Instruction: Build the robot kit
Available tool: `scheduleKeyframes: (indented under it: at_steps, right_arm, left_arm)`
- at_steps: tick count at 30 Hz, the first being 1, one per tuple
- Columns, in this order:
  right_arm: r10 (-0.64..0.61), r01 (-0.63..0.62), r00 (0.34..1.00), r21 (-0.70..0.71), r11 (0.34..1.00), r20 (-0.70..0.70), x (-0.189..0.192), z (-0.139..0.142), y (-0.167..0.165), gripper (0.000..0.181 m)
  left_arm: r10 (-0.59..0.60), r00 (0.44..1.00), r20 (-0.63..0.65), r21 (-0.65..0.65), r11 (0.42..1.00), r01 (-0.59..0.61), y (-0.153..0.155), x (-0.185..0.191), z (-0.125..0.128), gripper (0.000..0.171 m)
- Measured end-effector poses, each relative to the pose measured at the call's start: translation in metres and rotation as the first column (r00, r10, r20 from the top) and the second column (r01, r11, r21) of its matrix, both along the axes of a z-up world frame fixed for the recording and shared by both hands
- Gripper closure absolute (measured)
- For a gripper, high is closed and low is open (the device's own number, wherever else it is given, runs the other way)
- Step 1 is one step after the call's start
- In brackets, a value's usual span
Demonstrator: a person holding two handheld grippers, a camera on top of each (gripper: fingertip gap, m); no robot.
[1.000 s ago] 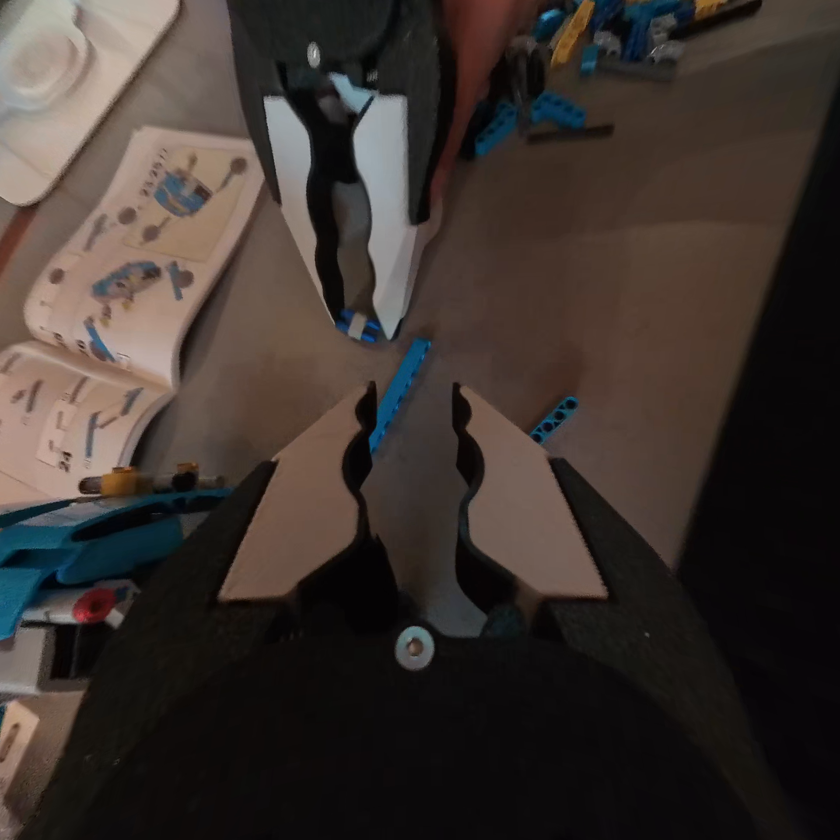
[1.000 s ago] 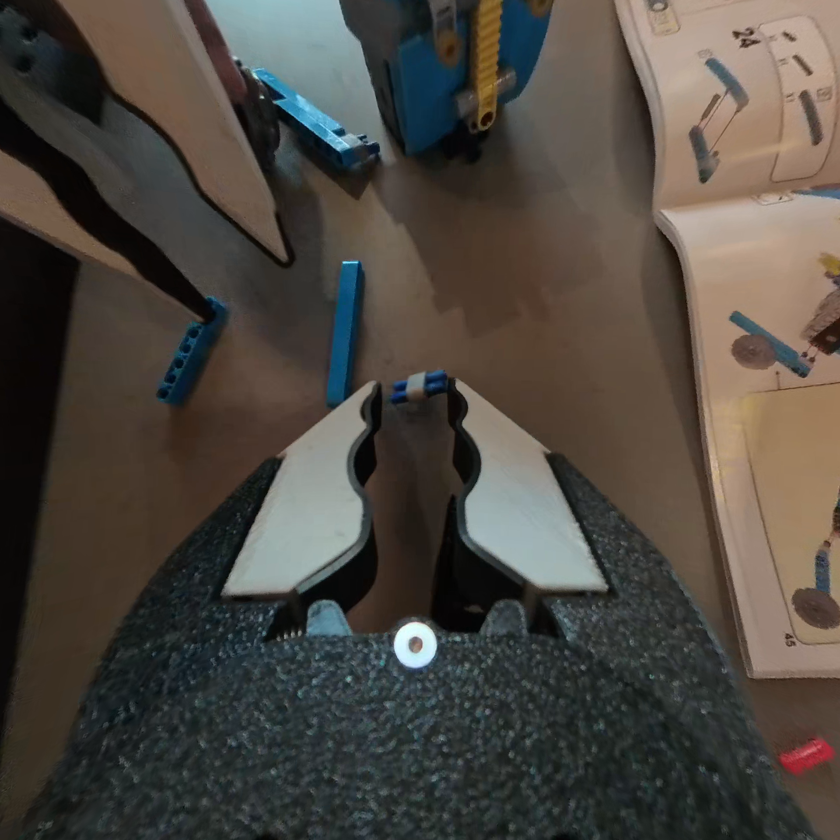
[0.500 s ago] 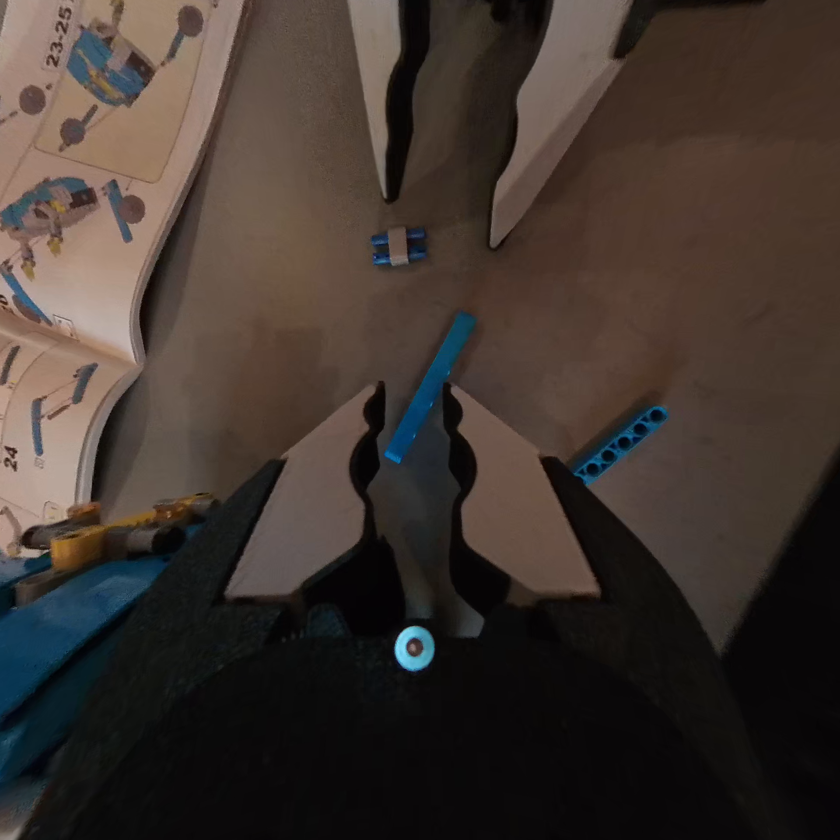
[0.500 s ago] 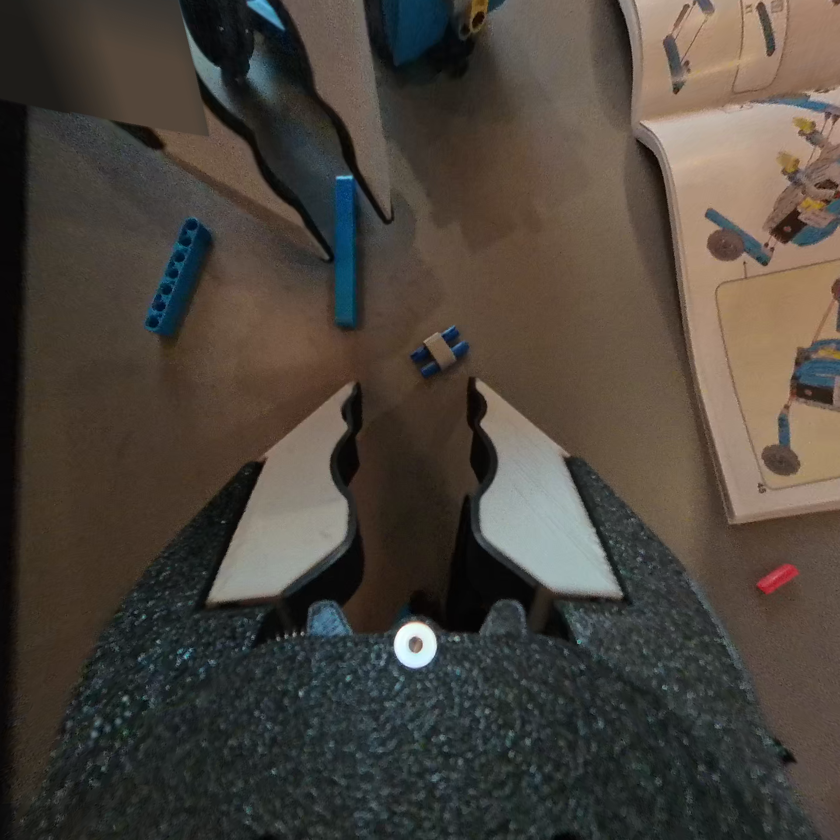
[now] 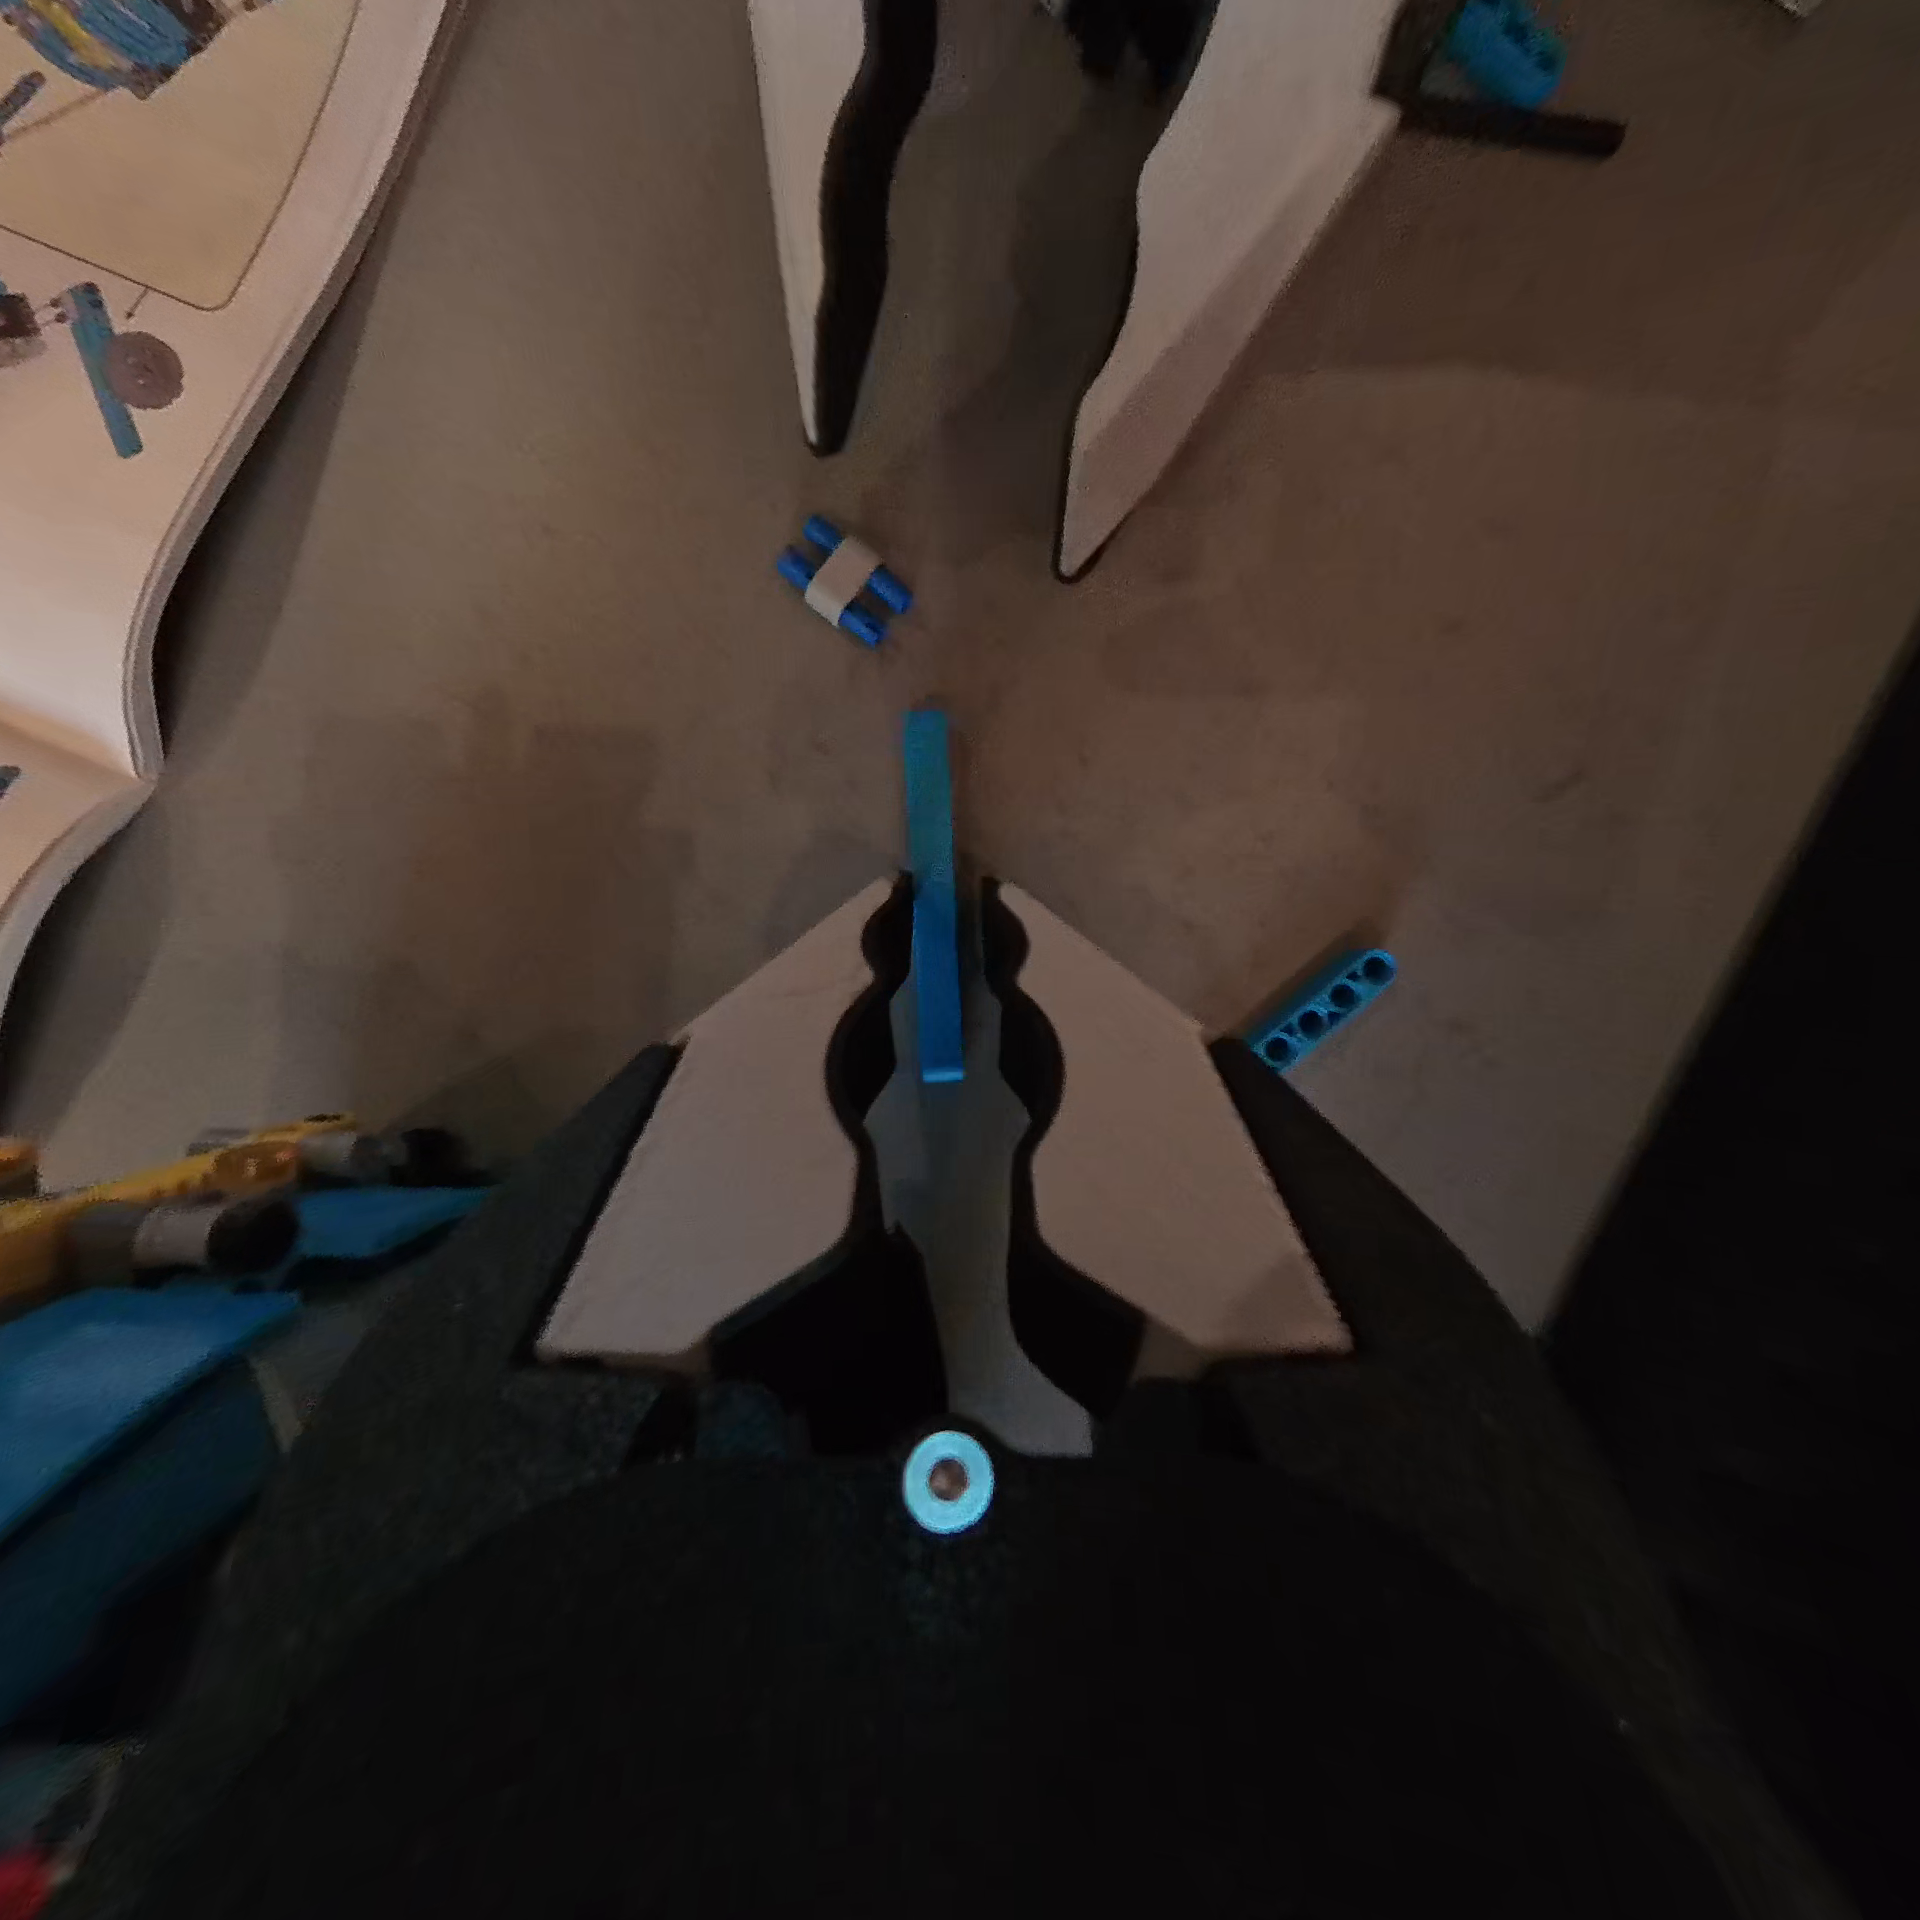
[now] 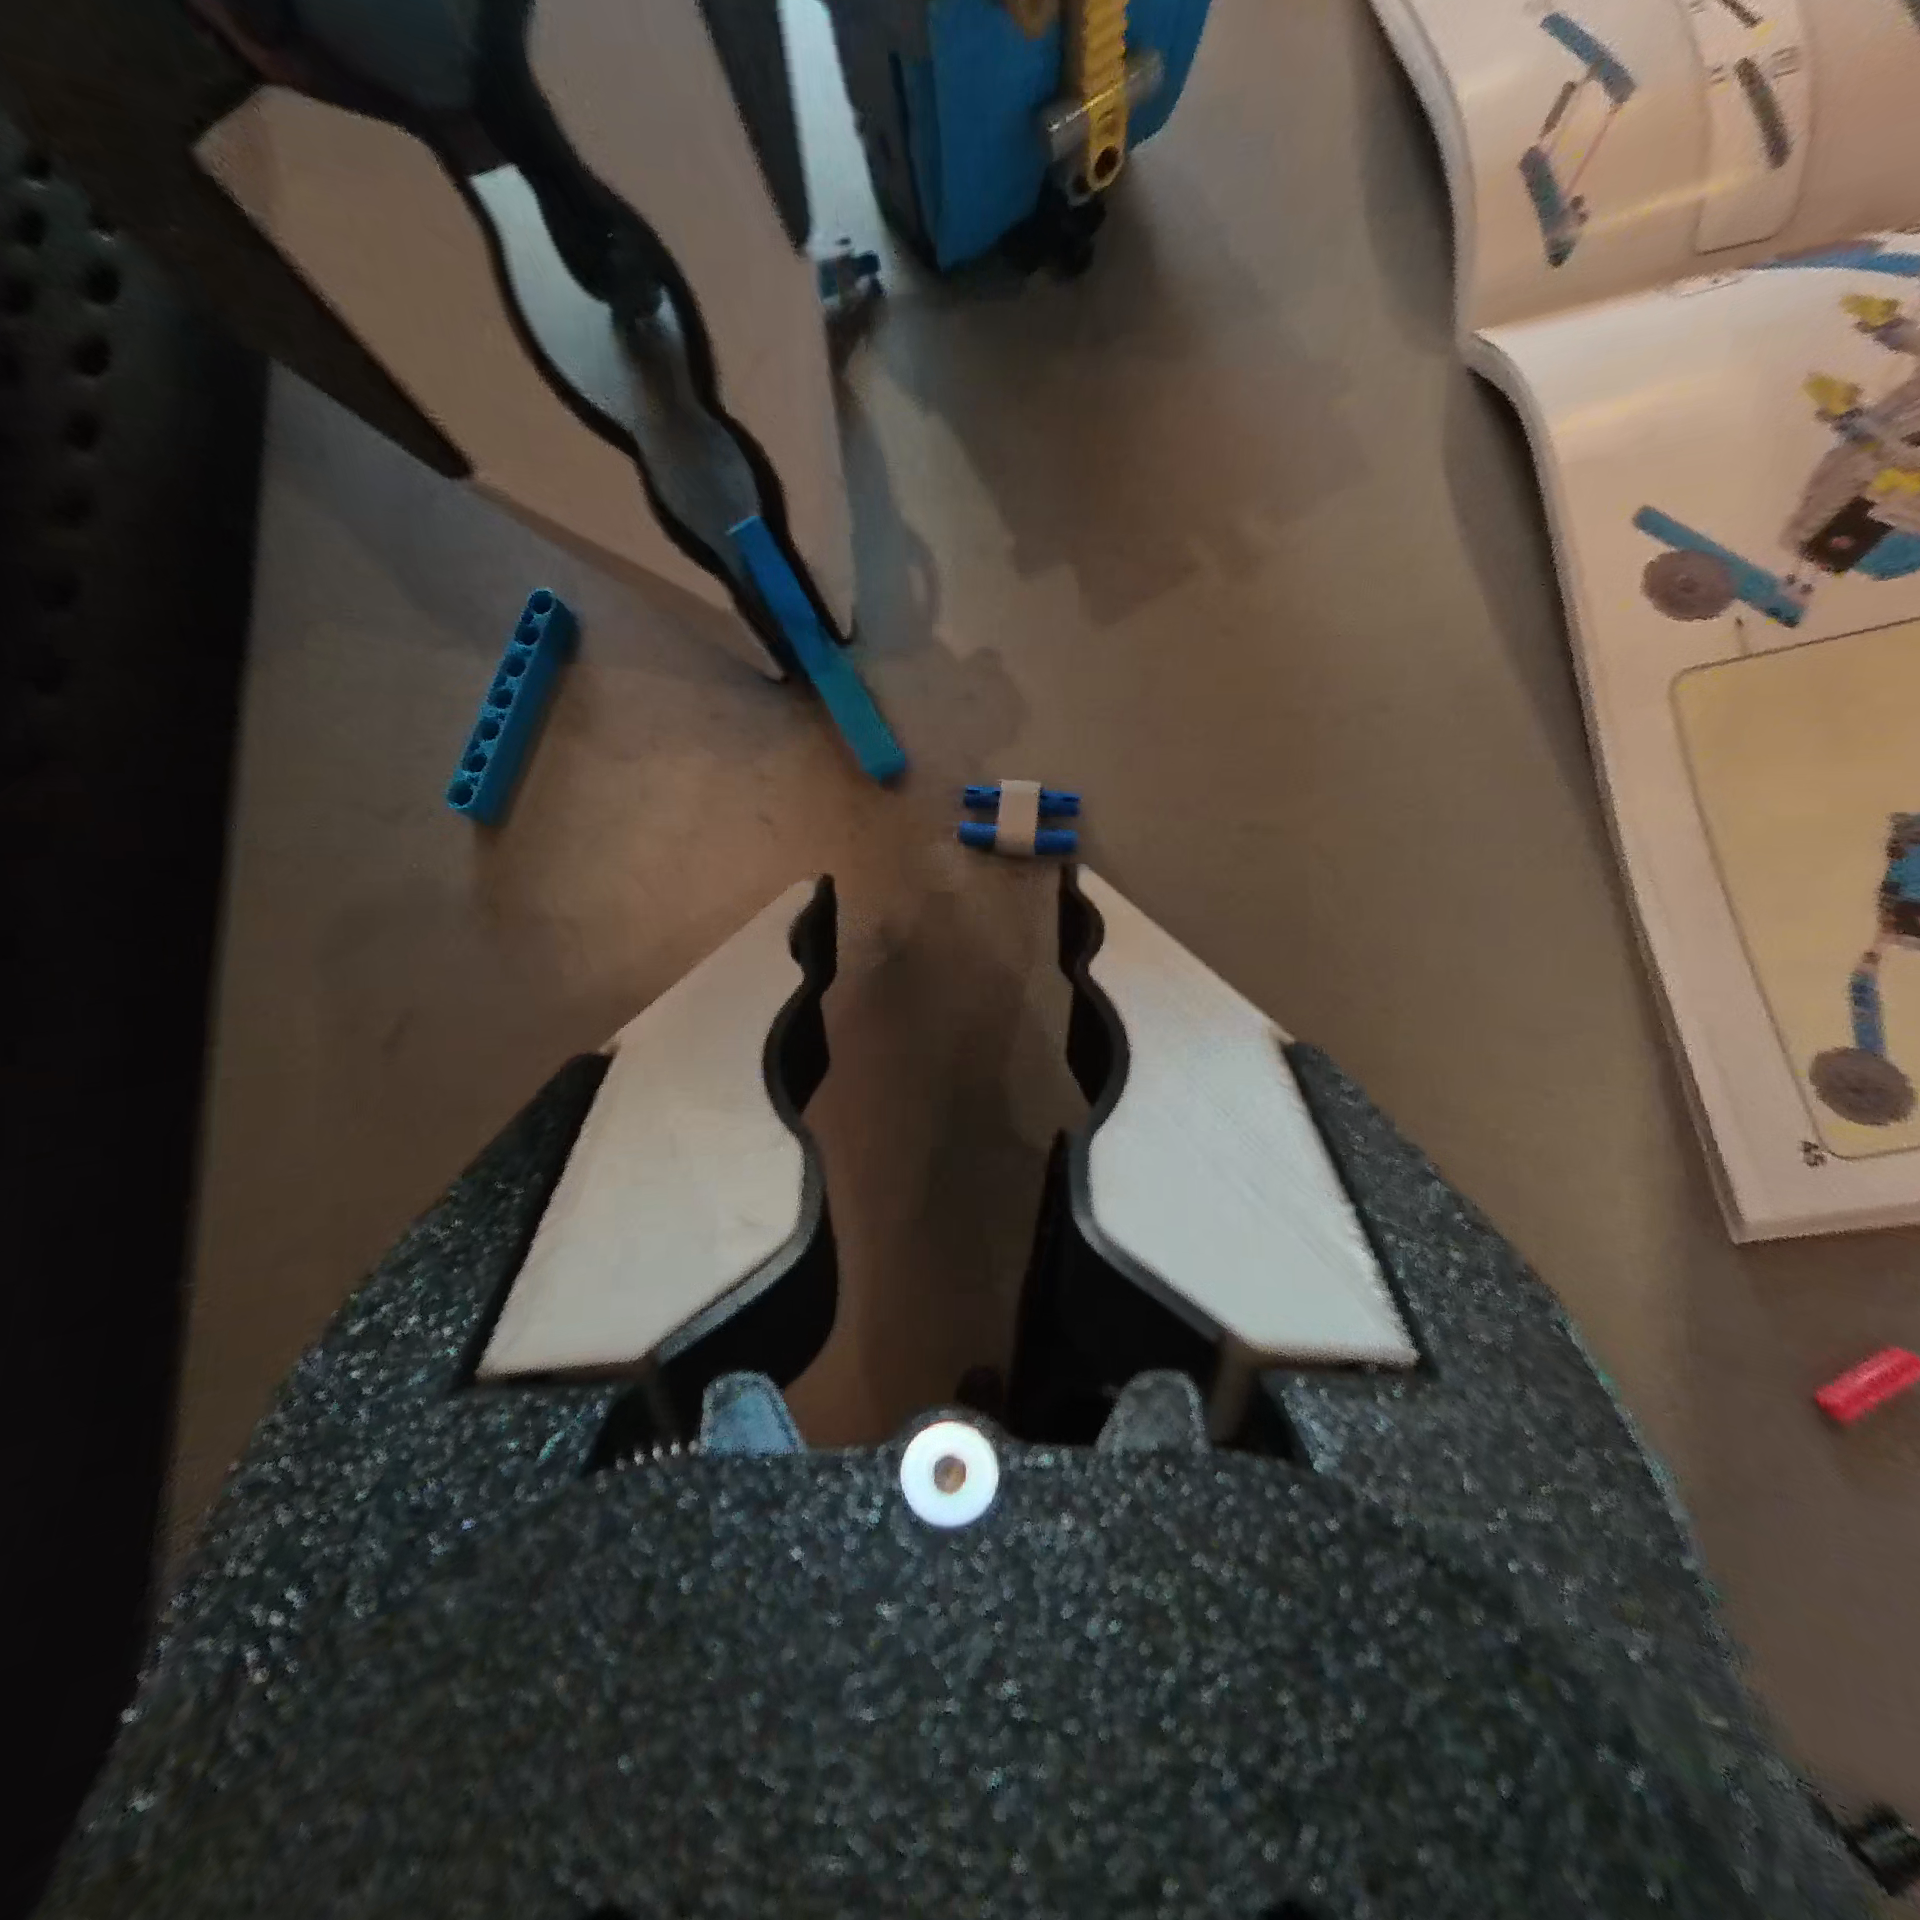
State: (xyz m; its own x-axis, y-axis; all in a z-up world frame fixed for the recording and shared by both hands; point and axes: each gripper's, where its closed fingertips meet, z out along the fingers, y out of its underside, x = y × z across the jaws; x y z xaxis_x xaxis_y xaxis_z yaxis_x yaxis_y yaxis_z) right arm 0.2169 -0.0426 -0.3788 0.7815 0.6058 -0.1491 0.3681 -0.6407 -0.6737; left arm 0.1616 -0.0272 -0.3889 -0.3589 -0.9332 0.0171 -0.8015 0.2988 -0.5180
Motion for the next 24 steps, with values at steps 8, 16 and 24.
scheduleKeyframes:
  at_steps: [8, 16, 24]
  right_arm:
    - [-0.016, 0.011, 0.992, 0.042, 0.999, 0.123, -0.004, -0.015, 0.014, 0.113]
    - [-0.025, 0.019, 0.993, 0.053, 0.998, 0.115, -0.006, -0.012, 0.011, 0.127]
    - [0.021, -0.026, 0.996, 0.054, 0.998, 0.083, -0.019, -0.013, 0.009, 0.127]
  left_arm:
    - [0.013, 0.999, -0.035, 0.017, 1.000, -0.013, 0.007, -0.017, -0.004, 0.155]
    - [-0.103, 0.992, -0.068, 0.015, 0.994, 0.104, 0.000, -0.016, -0.004, 0.164]
    - [-0.137, 0.987, -0.086, 0.044, 0.989, 0.141, -0.003, -0.011, -0.004, 0.164]
